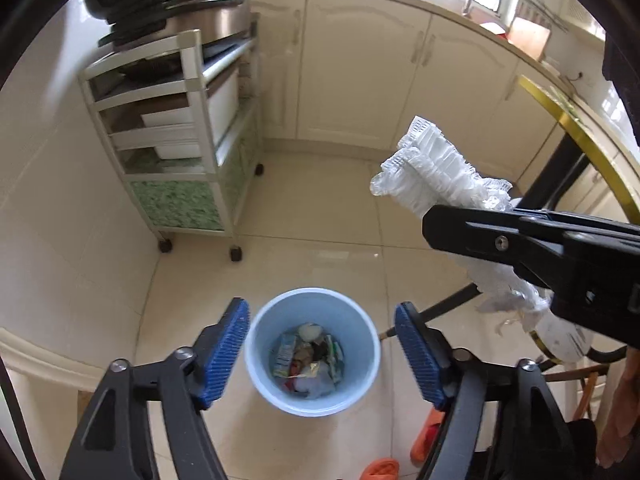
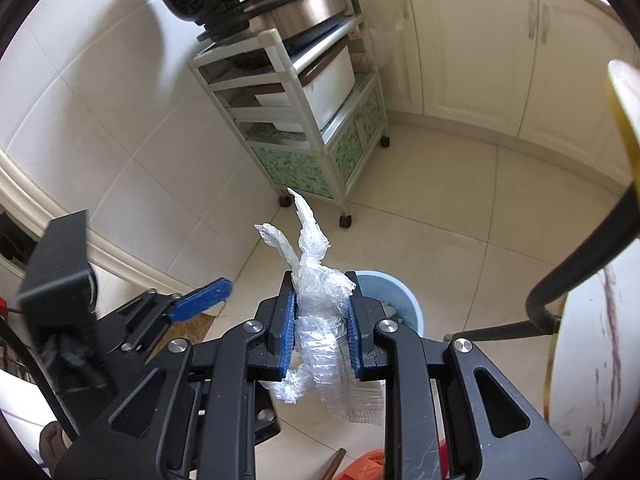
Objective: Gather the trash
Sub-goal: 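Carry the yellow packet and plastic bag over the blue bin and open both tools, then move the right tool to the table and grasp the green sauce packet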
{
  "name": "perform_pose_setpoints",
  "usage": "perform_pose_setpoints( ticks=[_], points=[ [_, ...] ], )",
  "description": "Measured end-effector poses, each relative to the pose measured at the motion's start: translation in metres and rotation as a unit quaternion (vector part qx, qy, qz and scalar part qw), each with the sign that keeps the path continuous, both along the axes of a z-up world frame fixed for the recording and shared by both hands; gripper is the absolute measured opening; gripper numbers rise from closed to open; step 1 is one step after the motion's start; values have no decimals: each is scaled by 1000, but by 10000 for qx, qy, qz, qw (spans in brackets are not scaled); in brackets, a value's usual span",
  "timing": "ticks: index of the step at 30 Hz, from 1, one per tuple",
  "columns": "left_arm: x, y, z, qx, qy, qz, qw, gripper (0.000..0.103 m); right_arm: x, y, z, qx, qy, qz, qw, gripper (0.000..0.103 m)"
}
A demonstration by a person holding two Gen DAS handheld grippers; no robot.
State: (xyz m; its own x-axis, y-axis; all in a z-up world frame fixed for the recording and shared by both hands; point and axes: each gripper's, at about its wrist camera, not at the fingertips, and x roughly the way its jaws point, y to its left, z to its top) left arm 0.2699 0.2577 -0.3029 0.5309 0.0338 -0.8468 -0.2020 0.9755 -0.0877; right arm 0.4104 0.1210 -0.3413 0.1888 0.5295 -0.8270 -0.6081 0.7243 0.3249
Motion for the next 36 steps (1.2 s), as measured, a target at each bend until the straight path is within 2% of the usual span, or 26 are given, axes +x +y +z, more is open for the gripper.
perform_pose_setpoints(
  ticks=[3, 6, 7, 8, 10, 11, 14, 18, 20, 21, 22, 24, 27, 29, 32, 36],
  points=[
    [-17, -1, 6, 5, 7, 126, 9999, 76, -2, 5, -5, 71, 23, 33, 10000, 21],
    [-26, -1, 14, 6, 2, 225, 9997, 76, -2, 10, -7, 171, 63, 46, 9998, 26],
    [-28, -1, 16, 9, -23, 255, 9997, 76, -2, 11, -6, 217, 62, 25, 9997, 30],
    [-31, -1, 20, 10, -44, 269, 9996, 77, -3, 11, -5, 229, 40, -15, 9997, 41],
    [-36, -1, 28, 10, -115, 281, 9995, 77, -4, 10, 2, 316, -44, -92, 9994, 53],
    [-39, -2, 33, 15, -153, 281, 9995, 77, -4, 11, 5, 360, -79, -100, 9993, 54],
    [-46, -4, 44, 38, -279, 305, 9991, 78, -5, 4, 25, 473, -221, -207, 9984, 56],
    [-60, -4, 57, 74, -421, 460, 9980, 80, -1, -16, 75, 705, -649, -327, 9949, 58],
    [-66, -2, 59, 101, -444, 561, 9974, 80, 4, -33, 107, 676, -997, -384, 9920, 68],
    [-69, -1, 60, 115, -439, 598, 9972, 80, 8, -43, 122, 615, -1204, -448, 9898, 72],
    [-73, -1, 62, 128, -427, 641, 9969, 80, 13, -54, 134, 540, -1408, -527, 9872, 81],
    [-79, 1, 63, 140, -418, 742, 9963, 80, 29, -81, 155, 288, -1801, -729, 9805, 83],
    [-83, 3, 63, 210, -402, 853, 9953, 80, 63, -118, 168, -508, -2334, -1097, 9648, 87],
    [-85, 5, 59, 233, -338, 899, 9951, 80, 94, -144, 164, -922, -2300, -1319, 9598, 92],
    [-83, 4, 50, 282, -233, 981, 9945, 80, 151, -173, 140, -1616, -1886, -1696, 9537, 92],
    [-76, 8, 26, 327, 61, 1094, 9934, 80, 195, -185, 112, -1750, -1552, -1816, 9552, 90]
  ],
)
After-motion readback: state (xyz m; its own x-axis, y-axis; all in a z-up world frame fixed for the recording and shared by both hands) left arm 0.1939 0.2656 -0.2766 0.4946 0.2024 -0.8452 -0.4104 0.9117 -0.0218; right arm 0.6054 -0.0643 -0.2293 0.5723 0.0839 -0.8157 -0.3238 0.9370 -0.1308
